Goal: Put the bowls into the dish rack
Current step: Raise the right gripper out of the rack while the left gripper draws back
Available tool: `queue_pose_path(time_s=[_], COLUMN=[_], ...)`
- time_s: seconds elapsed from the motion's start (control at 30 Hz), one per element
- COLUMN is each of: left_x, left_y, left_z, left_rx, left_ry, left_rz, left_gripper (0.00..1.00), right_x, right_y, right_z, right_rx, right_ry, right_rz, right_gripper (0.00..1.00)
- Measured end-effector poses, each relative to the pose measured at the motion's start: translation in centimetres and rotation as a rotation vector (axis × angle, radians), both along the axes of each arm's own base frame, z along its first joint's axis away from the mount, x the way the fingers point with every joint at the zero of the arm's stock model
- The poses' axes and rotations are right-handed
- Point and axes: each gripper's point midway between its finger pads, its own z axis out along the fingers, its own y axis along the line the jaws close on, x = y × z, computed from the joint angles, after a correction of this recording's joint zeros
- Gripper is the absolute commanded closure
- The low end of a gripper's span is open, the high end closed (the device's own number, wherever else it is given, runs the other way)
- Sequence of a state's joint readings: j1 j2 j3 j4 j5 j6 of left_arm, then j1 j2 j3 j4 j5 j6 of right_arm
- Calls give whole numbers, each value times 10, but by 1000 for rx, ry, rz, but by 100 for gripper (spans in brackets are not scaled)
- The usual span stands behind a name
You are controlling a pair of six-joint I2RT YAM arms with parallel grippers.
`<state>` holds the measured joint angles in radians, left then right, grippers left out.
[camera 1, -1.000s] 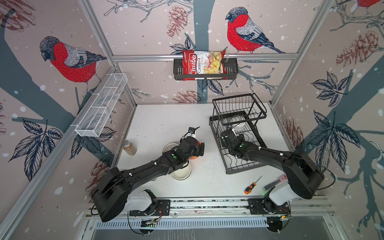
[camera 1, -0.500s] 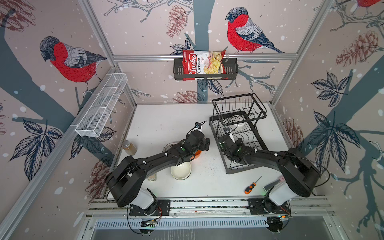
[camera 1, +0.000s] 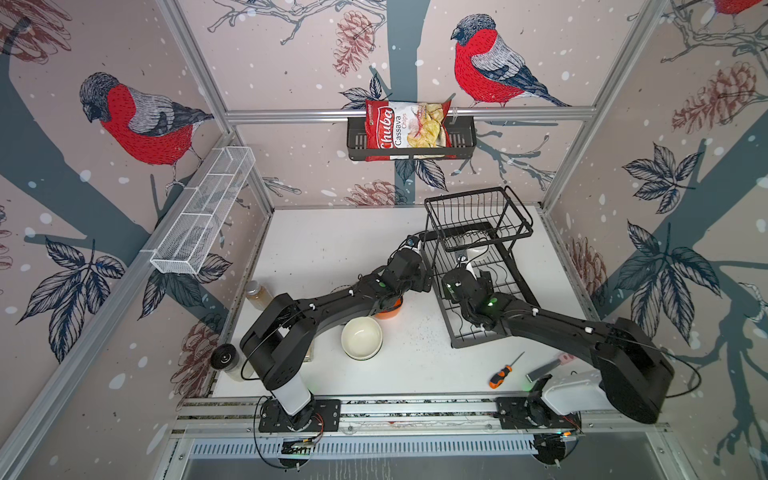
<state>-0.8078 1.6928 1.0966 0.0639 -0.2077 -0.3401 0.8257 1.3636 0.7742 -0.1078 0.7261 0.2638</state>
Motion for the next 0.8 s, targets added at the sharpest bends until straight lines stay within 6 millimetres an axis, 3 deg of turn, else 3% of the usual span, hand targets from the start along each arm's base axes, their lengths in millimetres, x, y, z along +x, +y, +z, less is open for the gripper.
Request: queue_pose_path(time_s=[0.17,0.37,0.8], left_x=[11,29,78], left_y=[-15,-18,7], left_z=[-1,-3,0], left_rx=[4,23,43], left_ry=[-1,-12,-16], left_rz=[-17,5,76], left_gripper=[6,6,6], right_x=[-4,-9,-10], right_y=[-11,-23,-26], right_z=[16,35,39], right_rx=[39,100,131], right_ry=[-12,-42,-41], right_rz=[-6,-10,-2], right_gripper=[7,7,6])
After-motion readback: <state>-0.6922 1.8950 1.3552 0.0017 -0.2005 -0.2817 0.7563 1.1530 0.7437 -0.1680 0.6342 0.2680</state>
